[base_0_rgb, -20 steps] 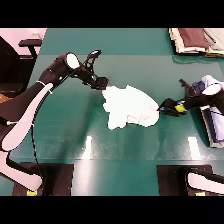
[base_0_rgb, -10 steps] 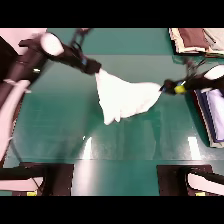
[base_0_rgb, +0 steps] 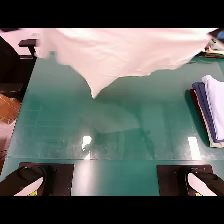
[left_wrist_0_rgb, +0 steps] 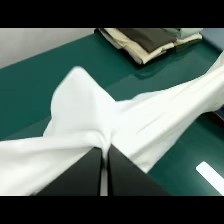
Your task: Fold the shirts.
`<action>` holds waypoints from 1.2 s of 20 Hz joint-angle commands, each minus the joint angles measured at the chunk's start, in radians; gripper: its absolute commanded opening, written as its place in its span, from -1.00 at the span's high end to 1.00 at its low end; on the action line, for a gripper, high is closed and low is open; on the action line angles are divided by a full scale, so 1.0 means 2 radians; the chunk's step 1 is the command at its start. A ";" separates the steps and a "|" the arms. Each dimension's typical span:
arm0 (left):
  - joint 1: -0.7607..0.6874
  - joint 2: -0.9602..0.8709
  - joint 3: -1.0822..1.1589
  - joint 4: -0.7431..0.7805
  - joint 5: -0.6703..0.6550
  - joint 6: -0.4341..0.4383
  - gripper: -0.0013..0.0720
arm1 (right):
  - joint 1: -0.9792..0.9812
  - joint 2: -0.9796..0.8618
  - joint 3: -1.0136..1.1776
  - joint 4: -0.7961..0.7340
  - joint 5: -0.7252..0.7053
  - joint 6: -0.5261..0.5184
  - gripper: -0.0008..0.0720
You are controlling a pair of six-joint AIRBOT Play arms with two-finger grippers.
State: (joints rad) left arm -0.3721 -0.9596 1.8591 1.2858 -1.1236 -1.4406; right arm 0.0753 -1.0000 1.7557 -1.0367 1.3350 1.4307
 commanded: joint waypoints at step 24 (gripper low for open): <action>0.116 -0.270 -0.143 -0.019 -0.119 0.014 -0.48 | 0.024 -0.274 -0.014 -0.084 0.050 0.030 0.93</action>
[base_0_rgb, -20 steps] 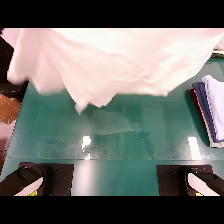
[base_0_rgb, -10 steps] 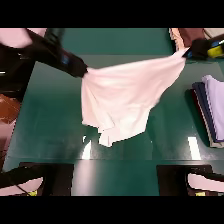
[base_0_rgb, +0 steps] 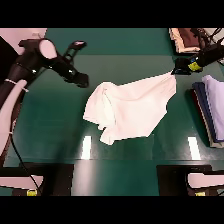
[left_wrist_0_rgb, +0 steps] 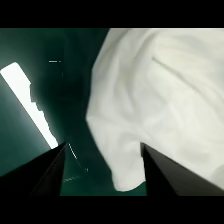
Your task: Fold the shirts.
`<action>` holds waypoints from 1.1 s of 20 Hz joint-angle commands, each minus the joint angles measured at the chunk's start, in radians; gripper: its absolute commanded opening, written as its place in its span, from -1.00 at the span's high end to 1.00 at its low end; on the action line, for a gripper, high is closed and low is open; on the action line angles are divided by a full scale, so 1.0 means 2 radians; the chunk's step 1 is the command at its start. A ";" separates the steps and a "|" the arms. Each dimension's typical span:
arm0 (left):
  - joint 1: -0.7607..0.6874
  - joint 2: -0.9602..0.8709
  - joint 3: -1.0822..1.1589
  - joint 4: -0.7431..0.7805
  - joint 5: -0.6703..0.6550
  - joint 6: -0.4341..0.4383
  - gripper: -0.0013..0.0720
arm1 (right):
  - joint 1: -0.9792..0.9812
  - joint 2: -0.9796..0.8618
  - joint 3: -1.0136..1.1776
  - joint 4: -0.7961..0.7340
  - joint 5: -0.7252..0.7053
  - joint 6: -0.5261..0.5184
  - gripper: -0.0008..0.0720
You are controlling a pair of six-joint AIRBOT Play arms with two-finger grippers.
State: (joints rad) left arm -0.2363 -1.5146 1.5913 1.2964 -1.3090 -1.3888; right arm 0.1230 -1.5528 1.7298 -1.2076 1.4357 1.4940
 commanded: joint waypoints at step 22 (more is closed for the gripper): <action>0.038 0.102 -0.167 -0.086 0.091 0.001 0.90 | -0.014 0.111 0.012 0.001 0.007 -0.028 0.93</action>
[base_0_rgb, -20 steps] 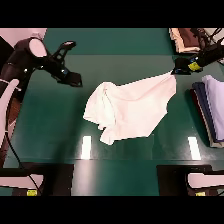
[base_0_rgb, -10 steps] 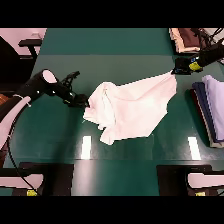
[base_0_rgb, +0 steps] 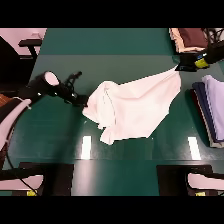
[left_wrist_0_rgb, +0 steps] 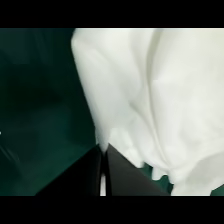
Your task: Fold the shirts.
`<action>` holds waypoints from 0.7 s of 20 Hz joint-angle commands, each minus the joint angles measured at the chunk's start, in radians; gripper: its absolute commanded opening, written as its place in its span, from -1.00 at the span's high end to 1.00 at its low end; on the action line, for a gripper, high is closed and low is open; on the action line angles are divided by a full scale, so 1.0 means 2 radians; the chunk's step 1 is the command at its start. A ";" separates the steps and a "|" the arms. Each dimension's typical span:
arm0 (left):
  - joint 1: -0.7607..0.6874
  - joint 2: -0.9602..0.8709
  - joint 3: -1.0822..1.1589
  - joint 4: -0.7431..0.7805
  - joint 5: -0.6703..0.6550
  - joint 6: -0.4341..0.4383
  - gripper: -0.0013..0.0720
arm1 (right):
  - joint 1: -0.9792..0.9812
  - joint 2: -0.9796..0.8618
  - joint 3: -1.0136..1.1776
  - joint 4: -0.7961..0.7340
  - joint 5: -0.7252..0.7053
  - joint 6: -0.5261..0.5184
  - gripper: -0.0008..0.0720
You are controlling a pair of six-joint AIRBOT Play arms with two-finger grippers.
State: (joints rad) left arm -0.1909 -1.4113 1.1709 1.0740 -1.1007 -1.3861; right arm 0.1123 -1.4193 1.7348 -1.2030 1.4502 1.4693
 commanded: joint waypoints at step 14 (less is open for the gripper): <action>0.059 0.387 0.345 0.121 -0.047 -0.027 0.90 | -0.122 0.293 0.145 0.002 -0.060 -0.017 0.93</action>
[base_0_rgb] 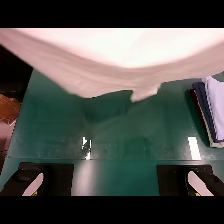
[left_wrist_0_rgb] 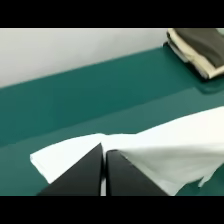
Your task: Fold the shirts.
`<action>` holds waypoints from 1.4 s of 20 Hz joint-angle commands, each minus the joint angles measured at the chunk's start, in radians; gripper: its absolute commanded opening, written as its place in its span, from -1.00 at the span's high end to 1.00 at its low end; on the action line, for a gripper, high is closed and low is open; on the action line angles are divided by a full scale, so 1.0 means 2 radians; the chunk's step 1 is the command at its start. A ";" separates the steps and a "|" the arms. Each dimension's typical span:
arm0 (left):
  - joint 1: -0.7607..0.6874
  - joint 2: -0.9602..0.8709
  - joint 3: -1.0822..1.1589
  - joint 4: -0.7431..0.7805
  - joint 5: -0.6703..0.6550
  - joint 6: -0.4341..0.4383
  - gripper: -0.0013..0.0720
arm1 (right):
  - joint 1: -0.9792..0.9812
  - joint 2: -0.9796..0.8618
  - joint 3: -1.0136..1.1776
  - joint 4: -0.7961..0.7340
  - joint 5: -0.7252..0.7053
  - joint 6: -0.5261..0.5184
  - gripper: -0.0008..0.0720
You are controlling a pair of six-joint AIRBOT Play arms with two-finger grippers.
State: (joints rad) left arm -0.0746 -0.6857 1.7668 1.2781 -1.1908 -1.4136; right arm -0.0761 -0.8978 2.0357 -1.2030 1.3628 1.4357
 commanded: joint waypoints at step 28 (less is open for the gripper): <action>0.109 -0.373 -0.130 0.049 -0.095 -0.010 -0.42 | 0.045 -0.377 -0.110 0.056 0.078 -0.003 -0.35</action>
State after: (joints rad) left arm 0.0563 -1.5276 1.5818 1.3796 -1.3518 -1.4342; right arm 0.0444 -1.7378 1.9327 -1.0920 1.5082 1.4693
